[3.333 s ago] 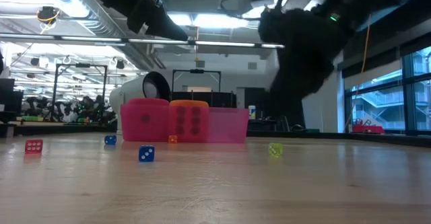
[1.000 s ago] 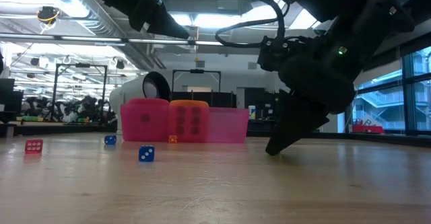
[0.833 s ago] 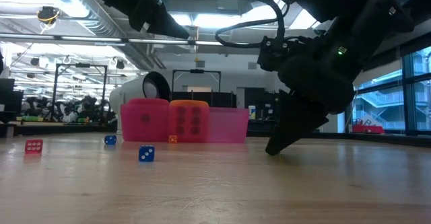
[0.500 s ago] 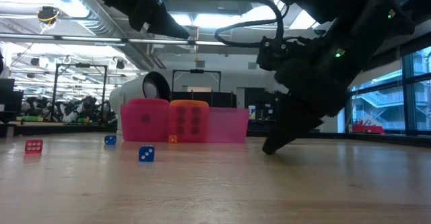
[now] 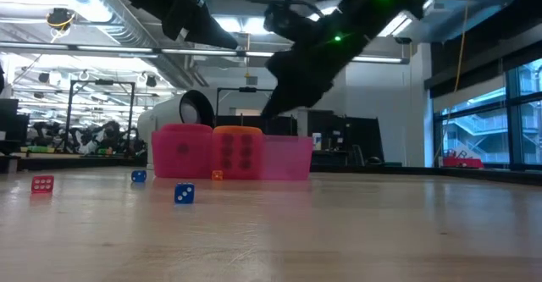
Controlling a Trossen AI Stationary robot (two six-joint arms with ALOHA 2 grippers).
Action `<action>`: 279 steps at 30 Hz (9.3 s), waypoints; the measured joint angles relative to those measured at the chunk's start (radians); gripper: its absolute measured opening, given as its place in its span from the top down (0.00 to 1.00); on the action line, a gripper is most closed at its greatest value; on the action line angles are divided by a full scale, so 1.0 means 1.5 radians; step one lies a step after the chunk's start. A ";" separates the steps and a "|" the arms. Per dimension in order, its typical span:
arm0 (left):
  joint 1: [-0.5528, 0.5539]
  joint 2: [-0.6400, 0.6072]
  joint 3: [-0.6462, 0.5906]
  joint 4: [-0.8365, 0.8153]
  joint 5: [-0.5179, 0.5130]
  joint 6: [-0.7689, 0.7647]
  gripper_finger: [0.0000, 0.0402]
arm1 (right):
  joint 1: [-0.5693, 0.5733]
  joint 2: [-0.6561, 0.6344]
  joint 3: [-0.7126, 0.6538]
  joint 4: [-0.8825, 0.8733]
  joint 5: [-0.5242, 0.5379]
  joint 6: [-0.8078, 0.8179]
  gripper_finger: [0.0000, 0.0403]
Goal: Pick & Place Dice
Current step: Put the small light green dice into the red bin, then put the top small blue dice into the red bin, then put the small orange dice into the red bin
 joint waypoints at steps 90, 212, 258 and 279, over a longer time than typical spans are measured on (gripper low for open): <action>-0.302 -0.004 -0.074 -0.345 -0.146 -0.674 0.75 | -0.167 -0.567 -0.406 0.202 -0.318 -0.297 0.40; 0.305 0.436 0.213 0.057 0.328 -0.095 0.82 | -0.167 -0.566 -0.405 0.283 -0.318 -0.386 0.40; -0.128 0.317 0.240 -0.430 -0.110 -0.778 0.82 | -0.167 -0.566 -0.405 0.268 -0.320 -0.384 0.40; -0.101 0.455 0.241 -0.427 -0.106 -1.052 0.56 | -0.167 -0.566 -0.406 0.267 -0.320 -0.381 0.40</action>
